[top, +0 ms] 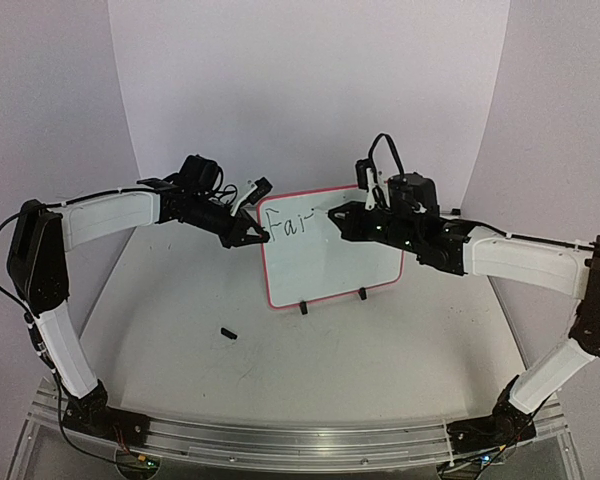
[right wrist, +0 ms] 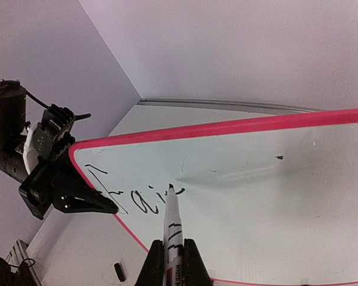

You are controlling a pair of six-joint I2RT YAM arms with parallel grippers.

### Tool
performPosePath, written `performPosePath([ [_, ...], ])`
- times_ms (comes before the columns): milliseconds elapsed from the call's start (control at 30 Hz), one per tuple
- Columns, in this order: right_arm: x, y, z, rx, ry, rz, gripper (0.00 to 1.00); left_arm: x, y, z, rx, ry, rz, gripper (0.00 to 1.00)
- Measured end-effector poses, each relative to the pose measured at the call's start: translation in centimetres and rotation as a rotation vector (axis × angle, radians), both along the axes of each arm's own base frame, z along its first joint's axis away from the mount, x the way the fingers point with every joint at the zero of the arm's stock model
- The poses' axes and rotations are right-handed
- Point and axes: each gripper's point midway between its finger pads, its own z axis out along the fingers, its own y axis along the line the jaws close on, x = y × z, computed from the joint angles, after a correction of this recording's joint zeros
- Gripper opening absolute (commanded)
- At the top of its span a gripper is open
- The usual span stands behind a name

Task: Write a sentence on the whiteboard
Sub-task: Write on the whiteboard with the whiteboard marker without the cap.

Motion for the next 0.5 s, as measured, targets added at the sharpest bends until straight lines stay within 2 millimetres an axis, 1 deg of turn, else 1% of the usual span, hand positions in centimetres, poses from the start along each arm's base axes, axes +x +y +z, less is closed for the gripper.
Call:
performPosePath([
  [133, 0.29, 0.29, 0.29, 0.000, -0.008, 0.002, 0.00, -0.01, -0.01, 0.00, 0.000, 0.000, 0.000, 0.00],
  [500, 0.73, 0.59, -0.08, -0.009, -0.008, -0.001, 0.00, -0.01, -0.01, 0.00, 0.000, 0.000, 0.000, 0.00],
])
